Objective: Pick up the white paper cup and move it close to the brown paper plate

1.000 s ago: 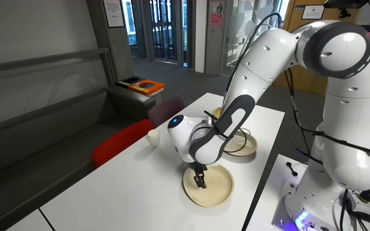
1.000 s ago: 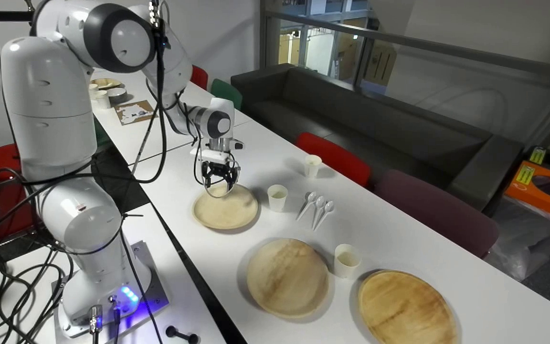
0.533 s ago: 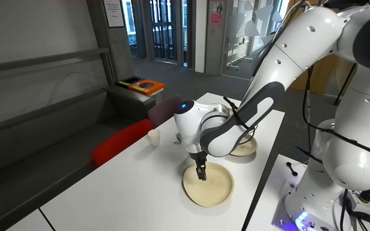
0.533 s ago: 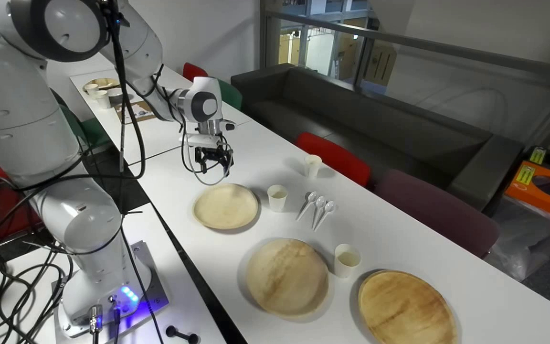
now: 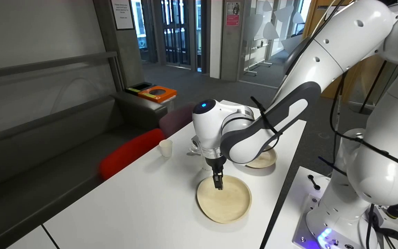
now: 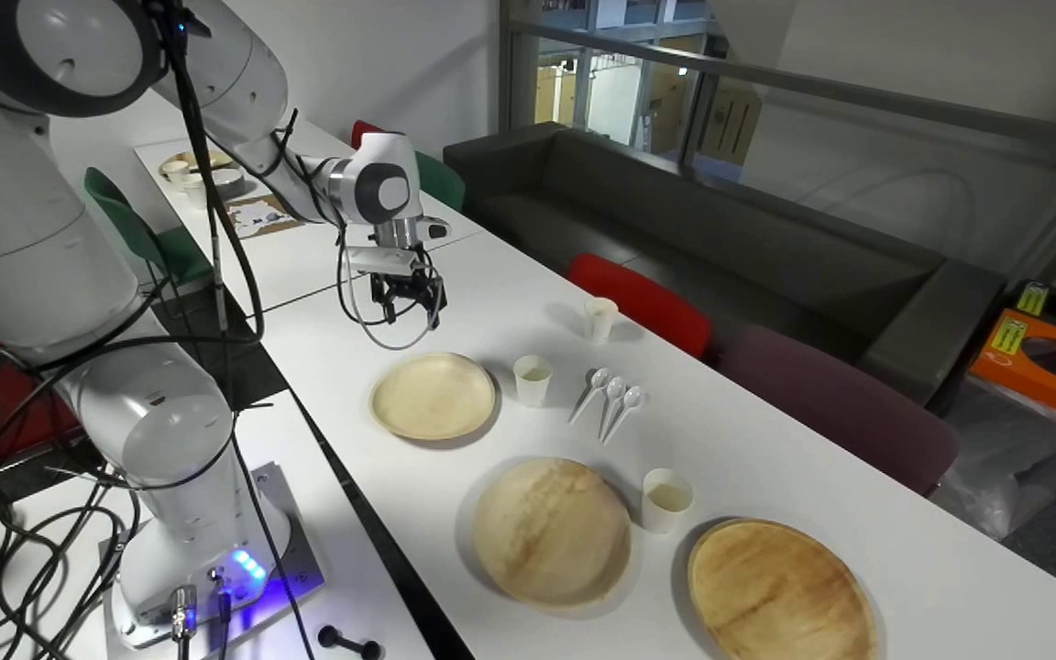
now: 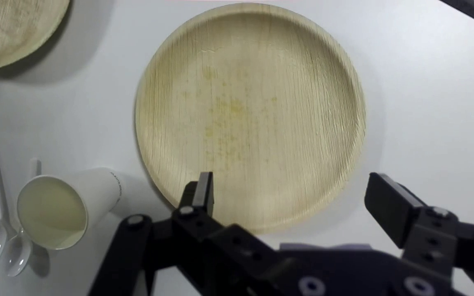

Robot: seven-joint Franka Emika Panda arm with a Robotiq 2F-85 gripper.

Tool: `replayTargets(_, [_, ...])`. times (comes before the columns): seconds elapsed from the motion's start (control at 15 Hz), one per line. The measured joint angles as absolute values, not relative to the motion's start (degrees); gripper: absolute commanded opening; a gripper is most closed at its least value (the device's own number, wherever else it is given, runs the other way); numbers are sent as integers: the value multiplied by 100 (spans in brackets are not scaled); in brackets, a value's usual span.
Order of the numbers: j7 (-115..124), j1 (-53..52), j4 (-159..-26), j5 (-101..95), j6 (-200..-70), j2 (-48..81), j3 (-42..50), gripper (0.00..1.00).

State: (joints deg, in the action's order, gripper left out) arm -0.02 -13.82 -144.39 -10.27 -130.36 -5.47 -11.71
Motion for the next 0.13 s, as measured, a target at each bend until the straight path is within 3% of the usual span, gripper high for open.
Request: replayTargets(0.13, [-2, -1378, -14442, -1027, -13036, -547, -1171, 100])
